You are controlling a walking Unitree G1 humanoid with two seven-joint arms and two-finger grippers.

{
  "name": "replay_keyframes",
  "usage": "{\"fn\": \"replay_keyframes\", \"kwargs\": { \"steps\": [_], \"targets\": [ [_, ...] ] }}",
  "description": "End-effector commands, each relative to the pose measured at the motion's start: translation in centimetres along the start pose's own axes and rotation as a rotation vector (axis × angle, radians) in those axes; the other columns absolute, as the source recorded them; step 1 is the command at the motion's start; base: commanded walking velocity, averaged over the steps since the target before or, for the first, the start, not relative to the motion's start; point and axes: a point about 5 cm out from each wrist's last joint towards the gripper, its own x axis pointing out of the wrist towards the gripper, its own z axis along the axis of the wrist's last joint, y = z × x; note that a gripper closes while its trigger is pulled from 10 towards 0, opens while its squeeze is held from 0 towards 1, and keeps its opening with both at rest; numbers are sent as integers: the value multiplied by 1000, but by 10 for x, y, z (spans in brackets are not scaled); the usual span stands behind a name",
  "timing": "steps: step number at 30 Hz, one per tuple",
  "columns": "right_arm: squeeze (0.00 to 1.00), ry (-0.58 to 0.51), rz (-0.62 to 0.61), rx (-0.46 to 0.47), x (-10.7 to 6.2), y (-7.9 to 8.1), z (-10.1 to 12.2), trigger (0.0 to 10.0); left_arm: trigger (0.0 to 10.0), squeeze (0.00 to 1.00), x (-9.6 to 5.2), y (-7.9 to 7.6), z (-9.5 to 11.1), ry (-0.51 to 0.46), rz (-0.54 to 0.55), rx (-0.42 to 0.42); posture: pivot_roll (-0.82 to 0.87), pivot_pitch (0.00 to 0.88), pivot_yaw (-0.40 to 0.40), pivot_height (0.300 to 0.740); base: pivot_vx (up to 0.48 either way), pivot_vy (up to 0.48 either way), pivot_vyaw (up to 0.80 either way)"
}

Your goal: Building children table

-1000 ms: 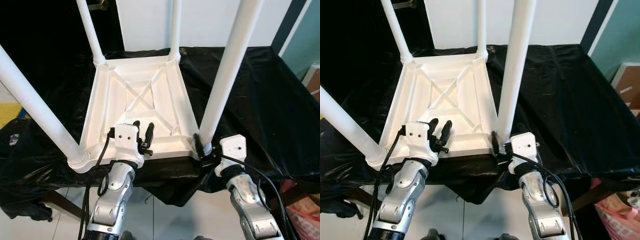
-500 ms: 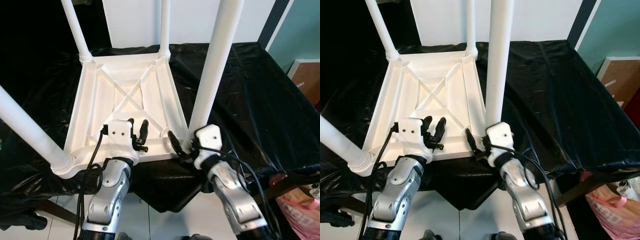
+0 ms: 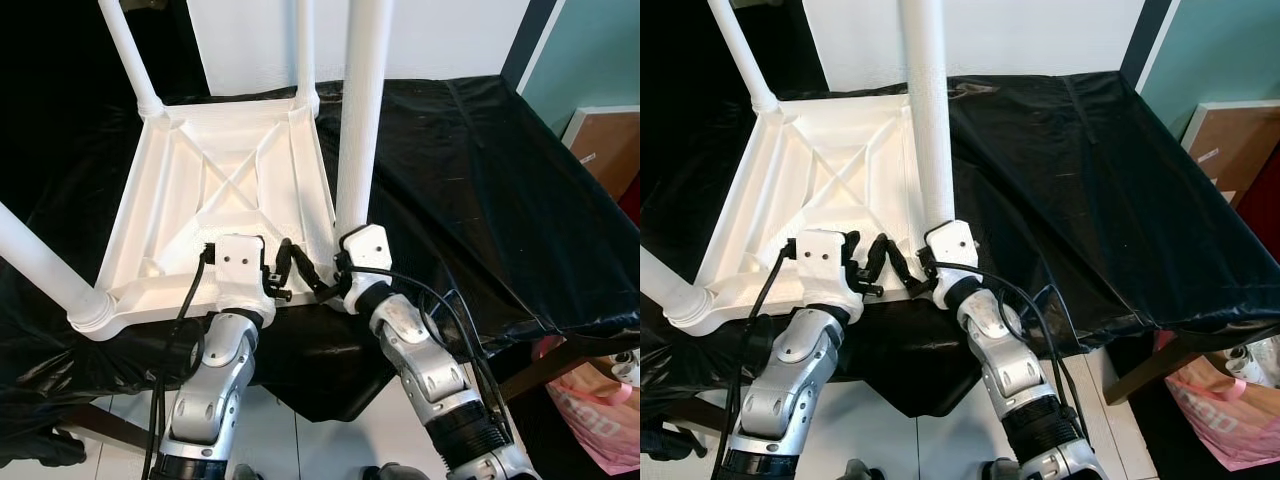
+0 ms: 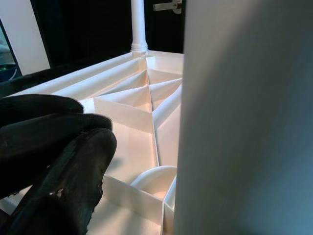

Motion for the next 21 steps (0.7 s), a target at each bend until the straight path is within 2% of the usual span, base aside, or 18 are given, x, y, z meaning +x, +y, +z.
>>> {"fn": "replay_keyframes", "kwargs": {
  "steps": [1,6,13,15,19,21],
  "targets": [
    [0,0,65,-8,12,10,0,10000,10000,0,0,5,-4,38,30,14,-16,139,3,740,0,0,0],
    [0,-2,66,-16,20,7,0,10000,10000,0,0,8,-5,59,62,33,-10,140,-4,740,0,0,0],
    [0,-34,16,-49,13,-2,6,10000,10000,0,-4,22,-5,73,173,68,-2,139,-17,740,0,0,0],
    [0,-102,-49,-56,2,-9,22,10000,10000,0,-8,36,-3,74,263,100,-3,137,-21,740,0,0,0],
    [0,-127,-72,-58,-1,-12,28,10000,10000,0,-10,40,-2,75,288,105,-3,137,-21,740,0,0,0],
    [0,-190,-149,-75,-11,-21,46,10000,10000,0,-13,45,0,77,316,99,-5,134,-23,740,0,0,0]
  ]
}}
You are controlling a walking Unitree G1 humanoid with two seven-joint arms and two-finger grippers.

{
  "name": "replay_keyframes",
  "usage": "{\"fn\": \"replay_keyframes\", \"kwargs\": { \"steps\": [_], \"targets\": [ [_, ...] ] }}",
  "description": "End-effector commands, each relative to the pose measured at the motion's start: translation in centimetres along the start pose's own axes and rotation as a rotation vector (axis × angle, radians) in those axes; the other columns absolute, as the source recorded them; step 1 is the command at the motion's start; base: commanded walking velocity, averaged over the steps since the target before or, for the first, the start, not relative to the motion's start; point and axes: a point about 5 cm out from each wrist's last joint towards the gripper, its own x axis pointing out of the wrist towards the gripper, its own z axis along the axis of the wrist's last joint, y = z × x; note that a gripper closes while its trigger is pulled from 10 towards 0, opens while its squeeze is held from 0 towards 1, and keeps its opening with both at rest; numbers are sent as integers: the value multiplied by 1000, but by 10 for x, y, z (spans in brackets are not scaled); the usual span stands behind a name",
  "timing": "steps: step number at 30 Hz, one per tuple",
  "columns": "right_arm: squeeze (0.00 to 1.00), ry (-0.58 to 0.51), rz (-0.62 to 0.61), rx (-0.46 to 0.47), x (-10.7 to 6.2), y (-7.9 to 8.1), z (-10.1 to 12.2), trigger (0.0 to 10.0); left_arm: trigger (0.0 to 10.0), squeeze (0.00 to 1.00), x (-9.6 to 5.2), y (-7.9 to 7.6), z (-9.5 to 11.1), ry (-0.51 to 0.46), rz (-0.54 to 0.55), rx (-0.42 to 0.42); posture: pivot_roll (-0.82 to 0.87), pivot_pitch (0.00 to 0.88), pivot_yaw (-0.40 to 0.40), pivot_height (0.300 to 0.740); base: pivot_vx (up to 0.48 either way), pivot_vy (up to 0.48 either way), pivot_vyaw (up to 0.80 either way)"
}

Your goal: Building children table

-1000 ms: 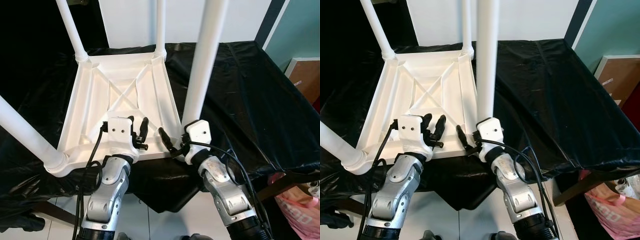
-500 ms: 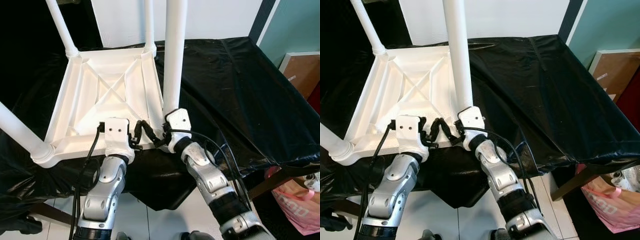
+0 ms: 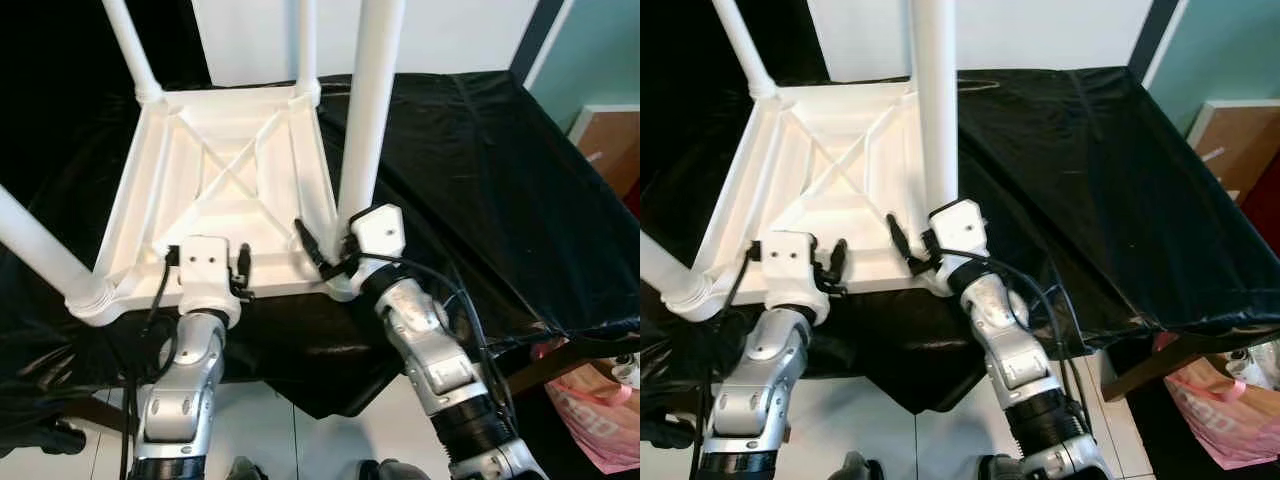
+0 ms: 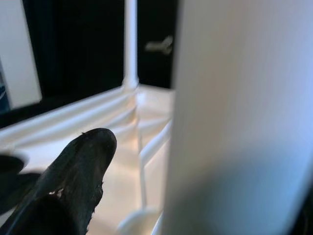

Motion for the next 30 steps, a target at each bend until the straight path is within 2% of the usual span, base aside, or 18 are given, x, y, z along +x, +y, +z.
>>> {"fn": "replay_keyframes", "kwargs": {
  "steps": [1,5,9,11,16,17,24,25,28,29,30],
  "targets": [
    [0,-27,-59,-17,-5,-9,11,10000,10000,0,-5,9,-1,17,150,20,-8,132,-22,740,0,0,0],
    [0,-77,-111,-38,-6,-19,26,10000,10000,0,-6,7,1,11,117,32,-8,127,-21,740,0,0,0],
    [0,-94,-125,-58,-6,-22,32,10000,10000,0,-6,4,2,10,76,29,-8,123,-20,740,0,0,0],
    [0,-100,-139,-77,-8,-23,38,10000,10000,0,-8,-7,5,4,-23,14,-9,118,-18,740,0,0,0],
    [0,-94,-141,-88,-9,-22,43,10000,10000,0,-10,-12,5,16,-80,1,-10,115,-16,740,0,0,0],
    [0,-81,-133,-79,-9,-20,44,10000,10000,0,-11,-16,6,22,-119,7,-8,113,-19,740,0,0,0],
    [0,-68,-108,-67,-6,-15,44,10000,10000,0,-13,-21,10,22,-159,9,-2,111,-24,740,0,0,0],
    [0,-66,-108,-67,-5,-15,45,863,10000,0,-13,-21,11,20,-155,8,4,112,-29,740,0,0,0],
    [0,-67,-111,-67,-3,-15,46,863,10000,0,-13,-20,11,20,-150,5,6,111,-32,740,0,0,0],
    [0,-68,-116,-67,-2,-15,47,10000,10000,0,-14,-19,12,20,-142,2,6,111,-32,740,0,0,0],
    [0,-69,-120,-67,-1,-16,49,10000,10000,0,-14,-19,12,19,-135,-1,10,114,-35,740,0,0,0]
  ]
}}
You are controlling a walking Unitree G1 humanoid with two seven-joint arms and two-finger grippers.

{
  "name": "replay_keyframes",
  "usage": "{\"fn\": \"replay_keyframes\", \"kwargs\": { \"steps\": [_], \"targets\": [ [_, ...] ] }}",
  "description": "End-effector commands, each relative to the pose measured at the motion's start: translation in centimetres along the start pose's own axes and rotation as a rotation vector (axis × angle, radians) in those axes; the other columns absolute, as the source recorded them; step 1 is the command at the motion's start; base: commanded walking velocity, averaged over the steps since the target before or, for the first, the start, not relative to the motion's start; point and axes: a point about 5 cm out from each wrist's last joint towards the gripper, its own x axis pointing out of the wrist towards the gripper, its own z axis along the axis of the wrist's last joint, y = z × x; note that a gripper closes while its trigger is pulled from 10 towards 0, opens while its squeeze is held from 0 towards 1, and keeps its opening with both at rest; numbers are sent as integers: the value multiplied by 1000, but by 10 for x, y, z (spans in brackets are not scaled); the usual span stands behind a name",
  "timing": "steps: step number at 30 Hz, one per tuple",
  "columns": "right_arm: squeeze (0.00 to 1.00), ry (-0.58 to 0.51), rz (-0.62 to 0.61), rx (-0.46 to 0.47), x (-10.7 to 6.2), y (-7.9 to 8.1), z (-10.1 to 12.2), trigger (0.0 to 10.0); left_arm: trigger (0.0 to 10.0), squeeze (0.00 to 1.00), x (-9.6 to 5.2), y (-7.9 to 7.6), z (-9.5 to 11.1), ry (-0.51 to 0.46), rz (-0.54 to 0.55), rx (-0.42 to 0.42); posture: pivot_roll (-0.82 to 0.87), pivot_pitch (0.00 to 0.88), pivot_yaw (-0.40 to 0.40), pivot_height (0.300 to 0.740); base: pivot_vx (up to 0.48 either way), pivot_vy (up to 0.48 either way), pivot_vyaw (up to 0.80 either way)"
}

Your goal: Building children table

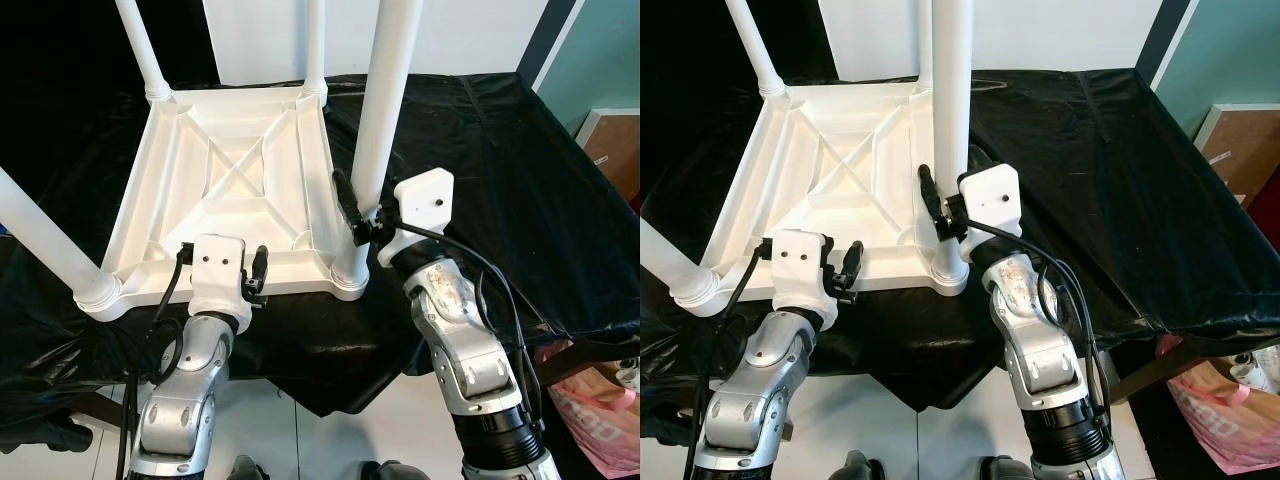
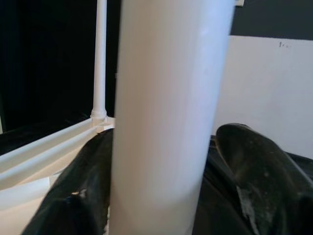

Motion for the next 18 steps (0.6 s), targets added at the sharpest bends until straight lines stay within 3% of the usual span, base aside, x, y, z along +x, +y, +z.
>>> {"fn": "replay_keyframes", "kwargs": {
  "steps": [1,14,18],
  "targets": [
    [0,-9,-10,2,2,0,4,10000,10000,0,-2,-2,-2,18,-44,-7,10,114,-35,740,0,0,0],
    [0,18,-27,26,9,0,7,10000,10000,0,-9,-13,-5,35,-54,1,14,123,-30,740,0,0,0],
    [0,47,-41,35,11,0,6,10000,10000,0,-4,3,-6,38,53,-26,16,124,-31,740,0,0,0]
  ]
}}
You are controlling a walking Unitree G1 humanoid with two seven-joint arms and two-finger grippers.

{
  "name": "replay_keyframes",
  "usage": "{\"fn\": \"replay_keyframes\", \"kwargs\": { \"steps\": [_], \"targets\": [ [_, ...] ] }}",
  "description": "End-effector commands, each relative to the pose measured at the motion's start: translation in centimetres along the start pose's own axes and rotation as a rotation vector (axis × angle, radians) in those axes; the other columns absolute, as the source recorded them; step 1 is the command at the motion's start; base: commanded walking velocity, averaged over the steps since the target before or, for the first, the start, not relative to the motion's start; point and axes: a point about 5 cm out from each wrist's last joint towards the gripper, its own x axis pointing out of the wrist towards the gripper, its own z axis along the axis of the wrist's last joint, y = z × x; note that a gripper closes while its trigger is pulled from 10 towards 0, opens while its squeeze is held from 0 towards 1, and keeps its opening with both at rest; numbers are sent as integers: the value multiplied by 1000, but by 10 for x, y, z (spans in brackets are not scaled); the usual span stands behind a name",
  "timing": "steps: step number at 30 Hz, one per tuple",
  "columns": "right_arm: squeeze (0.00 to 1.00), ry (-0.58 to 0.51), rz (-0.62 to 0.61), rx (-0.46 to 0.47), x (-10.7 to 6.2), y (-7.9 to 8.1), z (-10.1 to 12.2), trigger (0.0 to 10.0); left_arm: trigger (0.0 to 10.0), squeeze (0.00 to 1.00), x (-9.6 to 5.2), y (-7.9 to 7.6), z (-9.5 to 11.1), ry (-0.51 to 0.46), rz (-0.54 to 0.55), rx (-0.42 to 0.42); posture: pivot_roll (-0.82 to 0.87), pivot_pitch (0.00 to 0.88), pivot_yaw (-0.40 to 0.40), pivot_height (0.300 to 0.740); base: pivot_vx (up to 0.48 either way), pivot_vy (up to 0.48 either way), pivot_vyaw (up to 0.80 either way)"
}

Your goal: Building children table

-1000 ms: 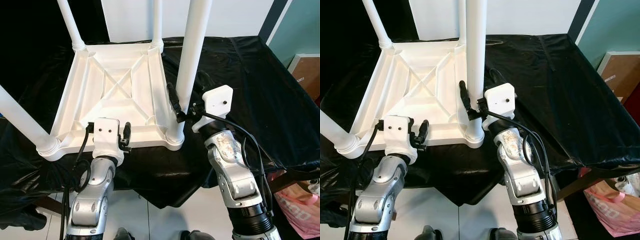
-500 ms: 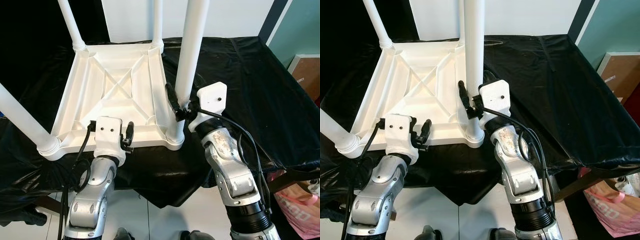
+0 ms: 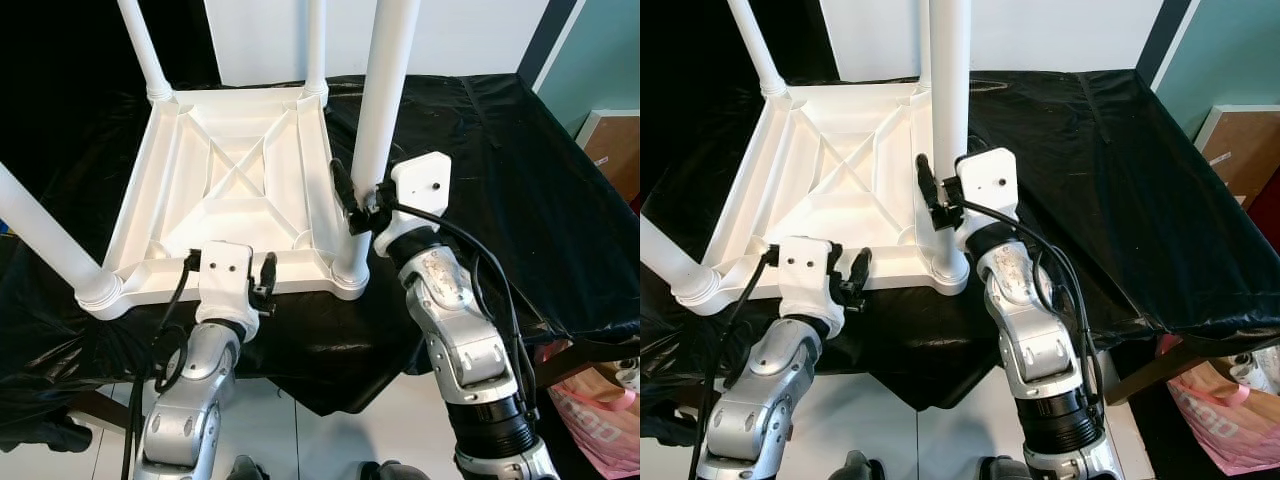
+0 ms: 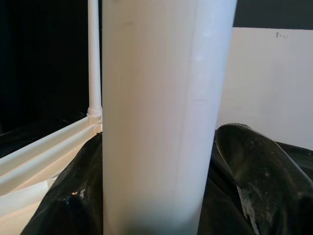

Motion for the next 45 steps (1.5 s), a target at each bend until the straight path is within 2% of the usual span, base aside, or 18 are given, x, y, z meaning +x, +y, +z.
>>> {"fn": "replay_keyframes", "kwargs": {
  "steps": [1,2,4,8,11,14,23,24,25,26,27,28,29,31,34,39,45],
  "targets": [
    [0,1,-9,9,0,-1,2,10000,10000,0,0,7,-4,20,55,4,16,124,-31,740,0,0,0],
    [0,1,-9,9,0,-1,2,10000,10000,0,0,7,-4,20,55,4,16,124,-31,740,0,0,0],
    [0,37,-21,-21,2,-3,-1,10000,10000,0,-2,19,-10,49,110,14,13,128,-29,740,0,0,0],
    [0,72,-31,-29,4,-4,-5,10000,10000,0,-7,29,-17,100,143,39,14,129,-29,740,0,0,0],
    [0,80,-31,-22,5,-4,-5,10000,10000,0,-9,28,-20,124,122,30,18,130,-31,740,0,0,0],
    [0,88,-29,-1,6,-3,-5,10000,10000,0,-13,20,-17,122,52,21,20,131,-31,740,0,0,0],
    [0,88,-29,-1,6,-3,-5,10000,10000,0,-13,20,-17,122,52,21,20,131,-31,740,0,0,0],
    [0,92,-30,7,7,-3,-5,10000,10000,0,-15,16,-15,111,12,3,28,134,-34,740,0,0,0],
    [0,108,-33,47,10,-2,-7,10000,10000,0,-24,-3,-9,73,-198,46,55,131,-54,740,0,0,0],
    [0,119,-34,75,12,-2,-9,10000,10000,0,-33,-16,-6,55,-355,73,55,131,-54,740,0,0,0],
    [0,119,-34,75,12,-2,-9,10000,10000,0,-33,-16,-6,55,-355,73,55,131,-54,740,0,0,0],
    [0,125,-32,95,14,-2,-10,10000,10000,0,-42,-27,-6,51,-479,91,57,128,-58,740,0,0,0],
    [0,132,-34,116,16,-2,-10,10000,10000,0,-47,-32,-8,66,-552,107,59,125,-61,740,0,0,0],
    [0,132,-34,116,16,-2,-10,10000,10000,0,-47,-32,-8,66,-552,107,59,125,-61,740,0,0,0],
    [0,147,-36,141,17,-1,-10,10000,10000,0,-52,-32,-17,120,-614,170,62,118,-62,740,0,0,0],
    [0,179,-38,167,17,0,-13,10000,10000,0,-54,-32,-22,166,-638,175,64,109,-63,740,0,0,0],
    [0,214,-42,188,17,1,-18,10000,10000,0,-55,-32,-20,159,-649,182,67,99,-65,740,0,0,0]
  ]
}}
